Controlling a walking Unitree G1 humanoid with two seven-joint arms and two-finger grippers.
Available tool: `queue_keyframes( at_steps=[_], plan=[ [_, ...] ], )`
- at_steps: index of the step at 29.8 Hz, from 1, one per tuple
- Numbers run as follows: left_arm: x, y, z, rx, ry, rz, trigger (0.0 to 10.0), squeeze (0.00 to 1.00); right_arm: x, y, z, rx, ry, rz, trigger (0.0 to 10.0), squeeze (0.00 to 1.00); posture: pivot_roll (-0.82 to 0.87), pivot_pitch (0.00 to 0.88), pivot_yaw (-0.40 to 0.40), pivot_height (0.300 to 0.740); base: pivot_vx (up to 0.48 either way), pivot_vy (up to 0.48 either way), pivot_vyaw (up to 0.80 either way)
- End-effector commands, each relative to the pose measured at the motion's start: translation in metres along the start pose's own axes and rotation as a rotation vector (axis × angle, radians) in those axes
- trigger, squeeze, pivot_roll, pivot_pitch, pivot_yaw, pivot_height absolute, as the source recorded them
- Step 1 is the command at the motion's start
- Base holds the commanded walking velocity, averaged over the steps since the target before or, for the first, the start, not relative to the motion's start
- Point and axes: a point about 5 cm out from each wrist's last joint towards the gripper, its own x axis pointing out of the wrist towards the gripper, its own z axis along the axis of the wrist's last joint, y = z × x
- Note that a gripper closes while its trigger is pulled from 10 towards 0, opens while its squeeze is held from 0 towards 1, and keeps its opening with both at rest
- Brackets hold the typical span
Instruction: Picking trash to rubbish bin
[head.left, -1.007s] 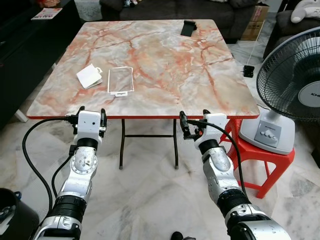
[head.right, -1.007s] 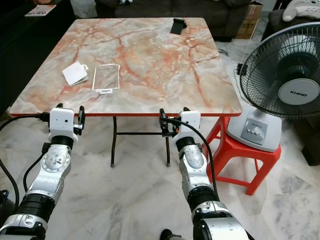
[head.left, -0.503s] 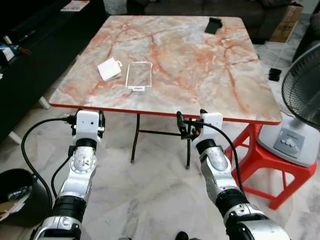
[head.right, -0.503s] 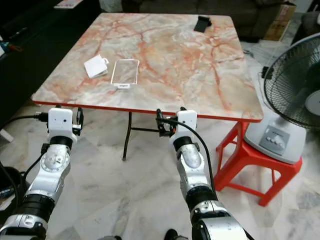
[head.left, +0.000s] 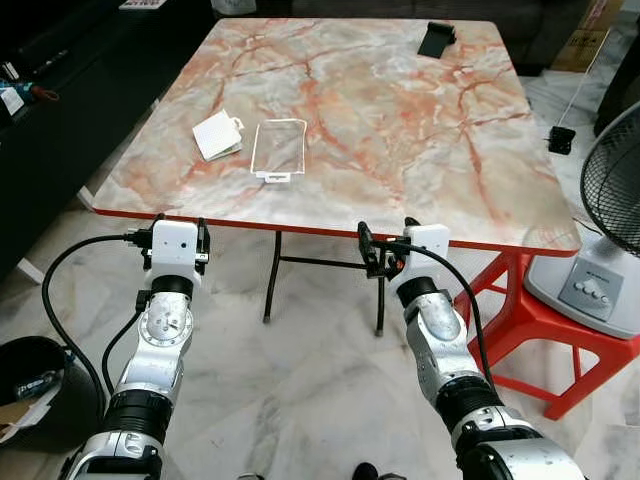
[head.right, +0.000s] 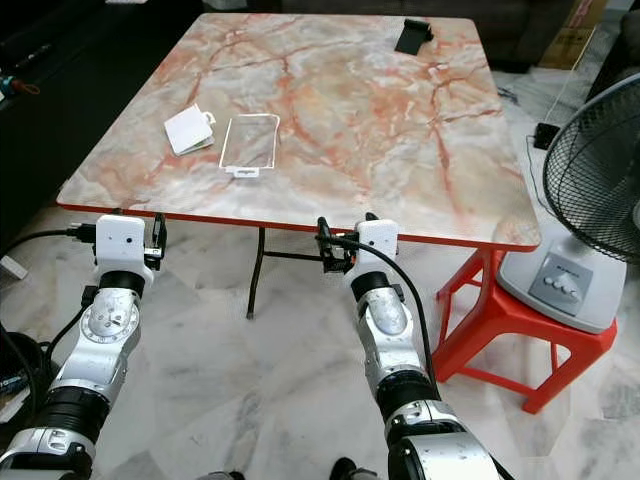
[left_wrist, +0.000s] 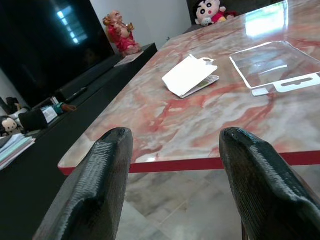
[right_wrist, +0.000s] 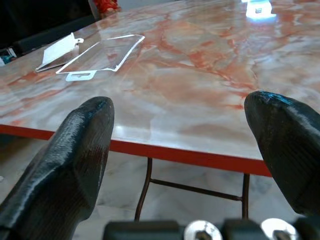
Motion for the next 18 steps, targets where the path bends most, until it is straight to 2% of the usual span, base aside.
queue_keyframes(
  at_steps=[1, 8, 18],
  plan=[
    [0.0035, 0.0047, 0.0044, -0.009, -0.014, 0.013, 10.0, 0.00, 0.0018, 0.0028, 0.0031, 0.010, -0.016, 0.007, 10.0, 0.00, 0.10, 0.114, 0.017, 0.728, 0.000, 0.000, 0.00],
    [0.0047, 0.0055, 0.0052, -0.008, -0.018, 0.012, 10.0, 0.00, 0.0027, 0.0026, 0.0033, 0.011, -0.011, 0.009, 10.0, 0.00, 0.10, 0.105, 0.018, 0.728, 0.000, 0.000, 0.00],
    [0.0052, 0.0055, 0.0054, -0.009, -0.018, 0.015, 10.0, 0.00, 0.0028, 0.0041, 0.0044, -0.020, -0.018, 0.025, 10.0, 0.00, 0.10, 0.099, 0.017, 0.728, 0.268, 0.000, 0.00]
  ],
)
